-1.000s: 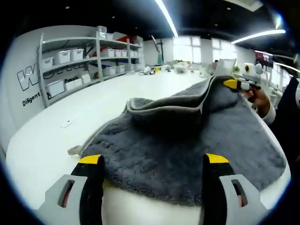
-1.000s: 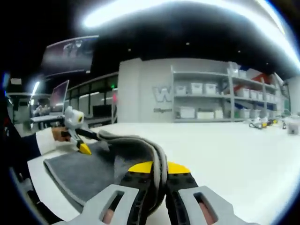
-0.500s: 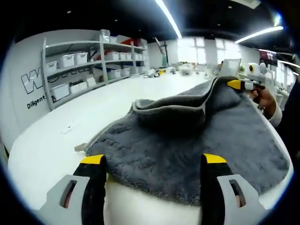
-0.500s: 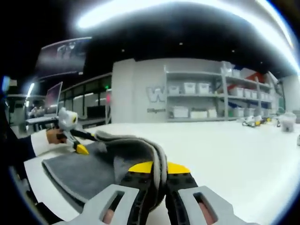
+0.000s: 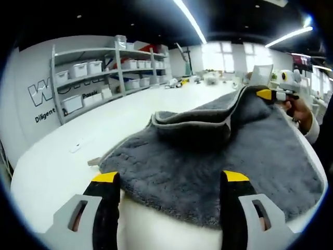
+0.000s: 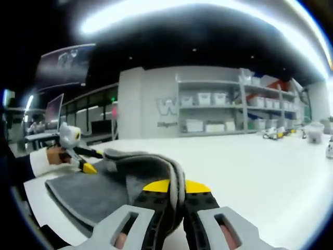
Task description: Open the folded towel by lifting each exposed corner and separating the folded layers until the towel lies flat within the target outline without major curled edges
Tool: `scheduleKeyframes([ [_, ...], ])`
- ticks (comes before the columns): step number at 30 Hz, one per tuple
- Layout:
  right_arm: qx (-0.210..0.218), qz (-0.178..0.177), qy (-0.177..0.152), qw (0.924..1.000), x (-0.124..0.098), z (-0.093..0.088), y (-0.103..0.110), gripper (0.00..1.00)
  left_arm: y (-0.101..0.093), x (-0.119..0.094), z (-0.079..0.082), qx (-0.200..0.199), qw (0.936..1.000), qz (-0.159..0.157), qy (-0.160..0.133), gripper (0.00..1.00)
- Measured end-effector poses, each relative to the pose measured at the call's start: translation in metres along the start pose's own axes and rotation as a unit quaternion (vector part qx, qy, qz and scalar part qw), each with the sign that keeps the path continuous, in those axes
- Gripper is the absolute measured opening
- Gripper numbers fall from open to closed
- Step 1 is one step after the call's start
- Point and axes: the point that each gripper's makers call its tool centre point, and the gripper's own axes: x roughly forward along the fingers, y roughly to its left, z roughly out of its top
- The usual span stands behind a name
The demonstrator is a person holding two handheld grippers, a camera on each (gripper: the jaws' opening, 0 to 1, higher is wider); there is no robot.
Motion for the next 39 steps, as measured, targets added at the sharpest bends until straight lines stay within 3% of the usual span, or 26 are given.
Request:
scheduleKeyframes([
  [24,0.017,-0.020,-0.001,0.9997,-0.001,-0.003,-0.023,0.01,-0.018,0.014,0.008,0.000,0.9998,0.018,-0.012,0.71],
  [39,0.023,-0.037,0.000,0.9990,-0.002,-0.004,-0.039,0.01,-0.018,0.022,0.013,0.001,0.9995,0.026,-0.016,0.71],
])
